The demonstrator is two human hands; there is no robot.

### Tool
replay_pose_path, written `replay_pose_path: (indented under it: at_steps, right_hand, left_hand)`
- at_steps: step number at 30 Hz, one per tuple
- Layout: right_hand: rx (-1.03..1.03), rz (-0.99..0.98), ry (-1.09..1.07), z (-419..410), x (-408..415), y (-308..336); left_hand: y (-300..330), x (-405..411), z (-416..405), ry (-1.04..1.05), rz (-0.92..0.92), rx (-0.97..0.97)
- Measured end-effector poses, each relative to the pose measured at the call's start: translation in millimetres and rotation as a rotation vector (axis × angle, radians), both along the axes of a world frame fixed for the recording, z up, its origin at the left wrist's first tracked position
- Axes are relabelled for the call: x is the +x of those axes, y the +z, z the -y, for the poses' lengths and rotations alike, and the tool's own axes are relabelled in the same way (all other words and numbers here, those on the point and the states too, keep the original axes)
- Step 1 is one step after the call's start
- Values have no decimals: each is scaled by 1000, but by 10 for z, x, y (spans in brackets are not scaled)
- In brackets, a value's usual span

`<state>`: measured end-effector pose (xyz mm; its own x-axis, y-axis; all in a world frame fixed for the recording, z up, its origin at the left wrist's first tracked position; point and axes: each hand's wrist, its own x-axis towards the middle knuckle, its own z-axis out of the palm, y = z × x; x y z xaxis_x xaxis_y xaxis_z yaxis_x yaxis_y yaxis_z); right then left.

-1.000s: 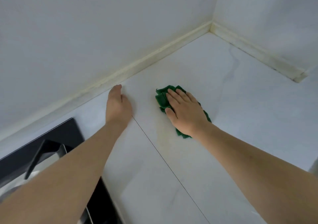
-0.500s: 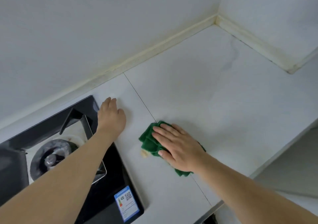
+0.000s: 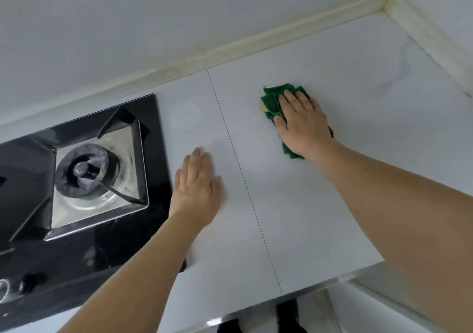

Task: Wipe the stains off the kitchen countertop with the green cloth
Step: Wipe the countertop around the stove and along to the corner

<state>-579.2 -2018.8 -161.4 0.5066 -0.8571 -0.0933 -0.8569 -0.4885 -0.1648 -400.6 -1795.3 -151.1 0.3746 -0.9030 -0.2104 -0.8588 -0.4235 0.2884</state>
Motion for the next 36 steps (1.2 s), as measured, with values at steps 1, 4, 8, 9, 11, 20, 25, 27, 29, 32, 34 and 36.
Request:
replay_pose_path:
  at_steps: [1,4,8,9,11,20,25,27,29,32,34,36]
  right_hand:
    - [22,13,35,-222,-25,22]
    - [51,61,117,-1064,-187,54]
    - [78,35,100,-2040,-561,57]
    - [82,15,105,-2143,-625,44]
    - [89,-3,135,-2157,-681,43]
    - [118,-41,-28,-1443,145,148]
    - [150,-52,561,-2531,96,132]
    - [164,-54,674,-2637,-126,112]
    - [149,-49,751,-2530,-417,134]
    - [135,59,638,-2365,-871,242]
    - [121,130,361,-2351,-1169,306]
    - [164,109,157,-2320,-1352,309]
  left_hand:
    - [-19,-60,-114,49,0,0]
    - [-102,-248,-333,115,53,8]
    - [-92,-333,-371,147,75,3]
    - [-70,-322,-359,140,56,8]
    - [38,-314,-422,122,-5,-5]
    - [534,-282,-1546,247,-169,-16]
    - [552,-6,-1659,439,-148,1]
    - [558,29,-1608,477,-134,31]
    - [549,11,-1532,447,-120,52]
    - [502,-115,-1338,319,-105,39]
    - [499,-313,-1150,225,-141,29]
    - [491,-502,-931,171,-177,38]
